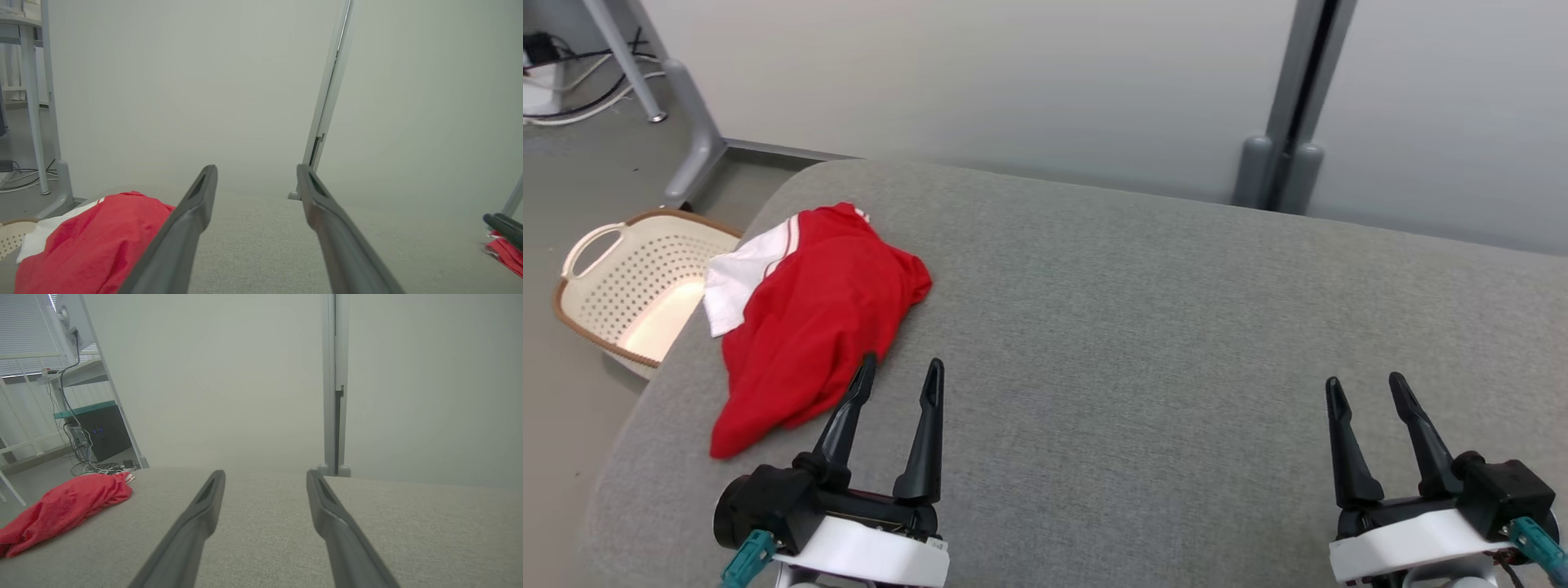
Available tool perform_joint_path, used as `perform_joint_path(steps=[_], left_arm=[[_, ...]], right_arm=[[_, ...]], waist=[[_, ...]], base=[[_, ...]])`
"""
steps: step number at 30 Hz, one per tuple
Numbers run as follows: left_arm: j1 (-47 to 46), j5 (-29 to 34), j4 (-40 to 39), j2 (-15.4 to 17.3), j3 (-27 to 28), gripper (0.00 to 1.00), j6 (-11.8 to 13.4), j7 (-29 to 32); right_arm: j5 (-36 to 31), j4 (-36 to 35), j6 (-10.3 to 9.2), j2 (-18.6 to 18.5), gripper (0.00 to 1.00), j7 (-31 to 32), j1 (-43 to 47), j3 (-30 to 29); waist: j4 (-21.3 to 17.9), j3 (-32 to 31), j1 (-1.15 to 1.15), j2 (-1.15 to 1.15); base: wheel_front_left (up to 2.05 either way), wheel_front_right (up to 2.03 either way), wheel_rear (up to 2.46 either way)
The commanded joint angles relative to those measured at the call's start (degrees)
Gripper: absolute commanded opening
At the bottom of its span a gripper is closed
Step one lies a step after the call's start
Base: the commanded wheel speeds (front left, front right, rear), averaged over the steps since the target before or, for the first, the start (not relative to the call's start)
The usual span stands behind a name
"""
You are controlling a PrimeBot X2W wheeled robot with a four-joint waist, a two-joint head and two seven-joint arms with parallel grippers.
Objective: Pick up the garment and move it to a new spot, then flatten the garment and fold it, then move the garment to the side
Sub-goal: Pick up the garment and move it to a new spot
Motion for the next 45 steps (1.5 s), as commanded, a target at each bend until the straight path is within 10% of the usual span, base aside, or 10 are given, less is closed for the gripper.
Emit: perform_joint_path(steps=[1,9,29,45], left_arm=[[-0.22,-0.17,-0.01,0.20,0.35,1.00,0.08,-0.09],[0.63,0.08,1.88,0.20,1.98,1.00,1.89,-0.11],[0.25,-2.71,2.25,0.21,5.75,1.00,2.21,-0.10],[-18.39,-3.42,31.77,2.89,10.51,1.00,-4.14,2.26]], right_arm=[[0.31,0.17,0.00,-0.08,1.00,-0.06,-0.53,0.50],[0.43,0.01,0.00,0.01,1.00,-0.06,-0.88,3.59],[1.72,3.16,0.00,-1.95,1.00,-0.06,-5.99,8.22],[-1.66,-4.57,0.00,-4.21,1.00,3.12,-6.41,4.12]], waist=[[3.21,-0.11,0.00,0.00],[11.68,-0.46,0.00,0.00],[12.89,2.55,0.00,0.00],[10.24,12.35,0.00,0.00]], base=[[0.00,0.00,0.00],[0.00,0.00,0.00],[0.00,0.00,0.00],[0.00,0.00,0.00]])
